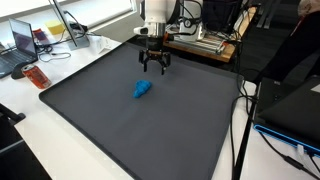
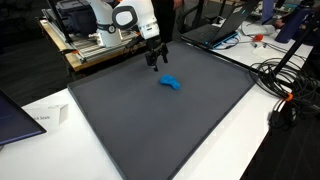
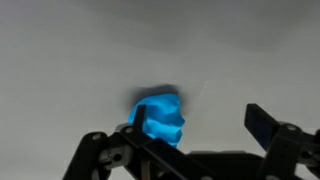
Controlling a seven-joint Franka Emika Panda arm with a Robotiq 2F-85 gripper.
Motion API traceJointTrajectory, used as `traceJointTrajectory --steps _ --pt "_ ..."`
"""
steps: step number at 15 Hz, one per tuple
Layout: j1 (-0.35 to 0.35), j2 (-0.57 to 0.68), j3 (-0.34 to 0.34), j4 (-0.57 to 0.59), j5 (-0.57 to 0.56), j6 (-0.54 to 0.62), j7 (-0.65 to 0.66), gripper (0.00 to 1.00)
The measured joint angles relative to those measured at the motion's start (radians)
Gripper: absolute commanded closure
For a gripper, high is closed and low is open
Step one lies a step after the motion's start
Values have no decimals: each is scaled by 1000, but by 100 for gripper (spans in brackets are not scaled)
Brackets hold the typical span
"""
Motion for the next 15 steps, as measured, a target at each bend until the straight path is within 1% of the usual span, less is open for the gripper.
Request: traceJointTrajectory --steps 3,6,9,11,15 --pt "-139 28 124 13 -32 -11 -23 0" --pt "-300 51 259 28 -47 -31 -58 0" --pt "-469 57 423 38 -44 -116 -89 0" --pt "-581 61 542 52 -7 -192 -140 0" --pt "-822 96 810 105 172 -351 -350 0"
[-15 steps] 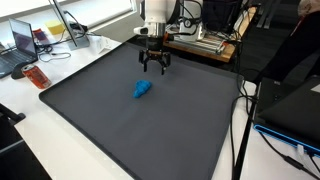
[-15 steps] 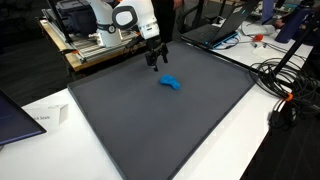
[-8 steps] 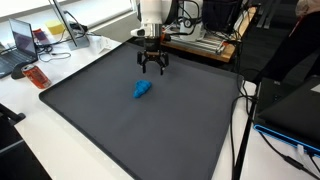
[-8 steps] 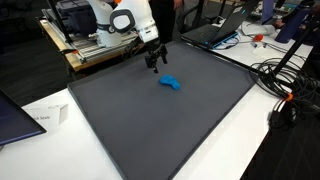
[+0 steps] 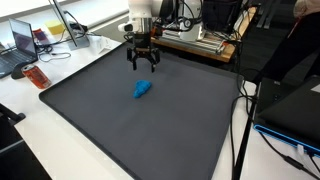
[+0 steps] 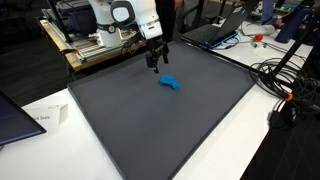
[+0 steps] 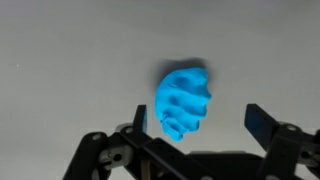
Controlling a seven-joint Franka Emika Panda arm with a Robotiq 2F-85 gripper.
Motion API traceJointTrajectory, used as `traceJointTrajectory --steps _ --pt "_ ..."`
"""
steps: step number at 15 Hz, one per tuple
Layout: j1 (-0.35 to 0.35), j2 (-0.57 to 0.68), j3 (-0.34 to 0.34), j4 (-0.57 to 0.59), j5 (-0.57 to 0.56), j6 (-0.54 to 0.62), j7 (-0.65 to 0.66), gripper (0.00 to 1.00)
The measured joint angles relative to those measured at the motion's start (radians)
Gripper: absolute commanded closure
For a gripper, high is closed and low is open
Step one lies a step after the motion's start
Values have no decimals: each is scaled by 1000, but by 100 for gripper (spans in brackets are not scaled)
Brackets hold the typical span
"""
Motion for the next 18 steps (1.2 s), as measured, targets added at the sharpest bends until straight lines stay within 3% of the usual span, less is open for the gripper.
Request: traceJointTrajectory --steps 4,7,11,18 --pt "-206 50 245 113 189 -251 -215 0" --pt "-259 77 318 219 324 -436 -347 0" --pt "-172 73 229 338 606 -570 -608 0" --pt "63 74 -39 455 868 -662 -854 0"
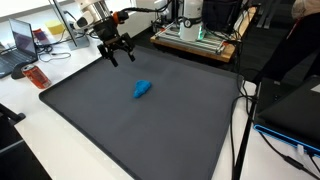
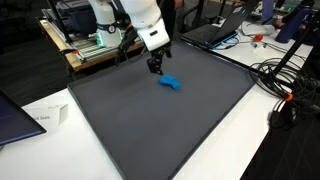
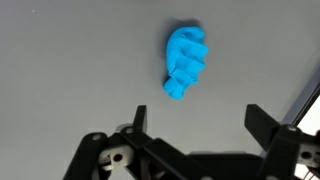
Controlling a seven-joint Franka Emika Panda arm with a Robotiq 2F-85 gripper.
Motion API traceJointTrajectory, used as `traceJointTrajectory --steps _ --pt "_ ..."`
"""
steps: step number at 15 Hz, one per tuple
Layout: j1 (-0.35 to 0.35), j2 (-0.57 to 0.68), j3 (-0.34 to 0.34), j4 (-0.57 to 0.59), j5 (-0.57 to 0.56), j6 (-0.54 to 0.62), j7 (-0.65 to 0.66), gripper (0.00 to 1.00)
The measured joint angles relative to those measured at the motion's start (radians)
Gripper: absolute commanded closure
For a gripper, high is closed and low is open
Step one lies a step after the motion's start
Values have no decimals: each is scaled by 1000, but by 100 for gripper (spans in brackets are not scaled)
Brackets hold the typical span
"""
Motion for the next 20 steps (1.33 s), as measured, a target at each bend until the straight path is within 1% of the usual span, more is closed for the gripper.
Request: traceJointTrajectory --steps 8,12,15,20 --pt "279 1 -326 78 248 -99 -160 0" --pt "421 4 -470 107 315 -140 -182 0" --pt "500 14 -546 122 340 -165 -182 0" --pt "571 59 -618 160 350 -220 -160 0"
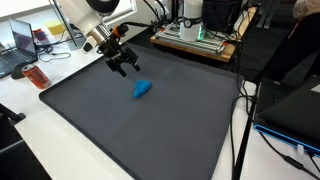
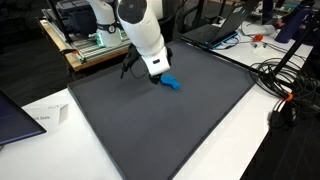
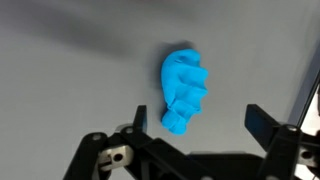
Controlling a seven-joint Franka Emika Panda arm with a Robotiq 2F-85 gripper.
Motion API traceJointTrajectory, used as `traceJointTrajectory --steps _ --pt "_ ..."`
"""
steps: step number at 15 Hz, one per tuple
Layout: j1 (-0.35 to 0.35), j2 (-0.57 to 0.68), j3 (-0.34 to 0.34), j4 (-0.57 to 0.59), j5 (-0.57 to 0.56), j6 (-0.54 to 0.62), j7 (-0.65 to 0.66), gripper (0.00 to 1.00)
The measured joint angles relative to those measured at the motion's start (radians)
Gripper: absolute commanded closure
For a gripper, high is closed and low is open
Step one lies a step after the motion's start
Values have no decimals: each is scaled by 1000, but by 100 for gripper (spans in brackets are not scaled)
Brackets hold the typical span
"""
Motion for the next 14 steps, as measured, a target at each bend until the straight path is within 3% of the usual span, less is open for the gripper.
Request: traceJointTrajectory --steps 9,14 --pt "144 -1 -43 10 -19 65 211 0" --pt "275 -20 -93 -39 -182 168 452 0"
